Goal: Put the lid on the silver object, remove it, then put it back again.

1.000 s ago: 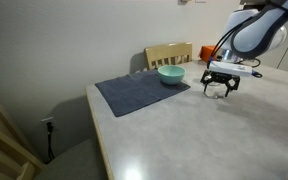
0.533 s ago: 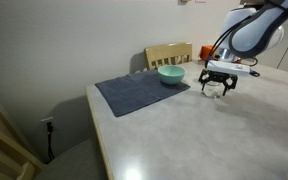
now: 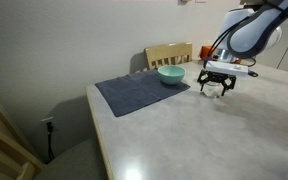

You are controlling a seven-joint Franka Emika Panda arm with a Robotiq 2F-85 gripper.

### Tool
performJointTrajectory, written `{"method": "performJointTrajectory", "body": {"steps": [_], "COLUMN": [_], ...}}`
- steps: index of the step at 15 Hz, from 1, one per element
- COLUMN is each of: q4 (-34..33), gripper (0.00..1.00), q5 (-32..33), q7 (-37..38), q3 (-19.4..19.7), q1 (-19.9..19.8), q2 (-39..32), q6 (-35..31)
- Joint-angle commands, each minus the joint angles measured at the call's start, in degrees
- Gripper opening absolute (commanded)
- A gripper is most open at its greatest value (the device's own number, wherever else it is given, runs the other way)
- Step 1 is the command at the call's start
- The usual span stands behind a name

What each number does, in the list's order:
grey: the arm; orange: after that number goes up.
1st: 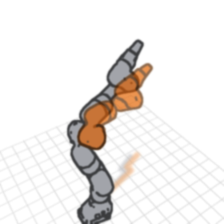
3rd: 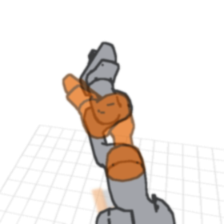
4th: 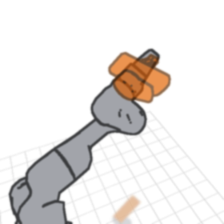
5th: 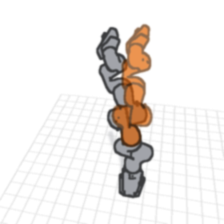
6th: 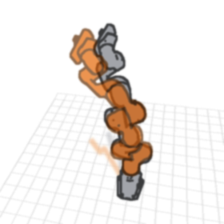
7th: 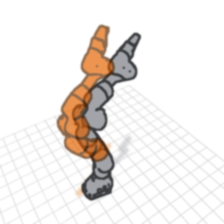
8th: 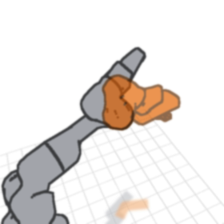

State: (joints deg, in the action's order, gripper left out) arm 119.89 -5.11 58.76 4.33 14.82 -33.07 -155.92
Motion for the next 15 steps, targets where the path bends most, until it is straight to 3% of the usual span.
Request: {"method": "performJointTrajectory", "body": {"steps": [1,5,6,7,11,15], "q4": [-2.4,-3.9,-4.0,-4.0,-4.2,-3.0], "gripper": [1.0,1.0,0.75,0.74,0.46,0.44], "q5": [-0.3,-0.3,-0.3,-0.3,0.0,0.7], "q7": [-1.0,-1.1,-1.2,-1.1,-1.0,0.3], "q3": [-0.1,-0.1,-0.2,-0.3,0.0,1.2], "q1": [-0.9,-1.2,-1.3,-1.2,-1.1,-0.1], "q2": [-2.2,-3.5,-3.4,-3.2,-2.5,-0.7], "q6": [2.2,3.7,3.9,4.0,3.7,1.8]}}
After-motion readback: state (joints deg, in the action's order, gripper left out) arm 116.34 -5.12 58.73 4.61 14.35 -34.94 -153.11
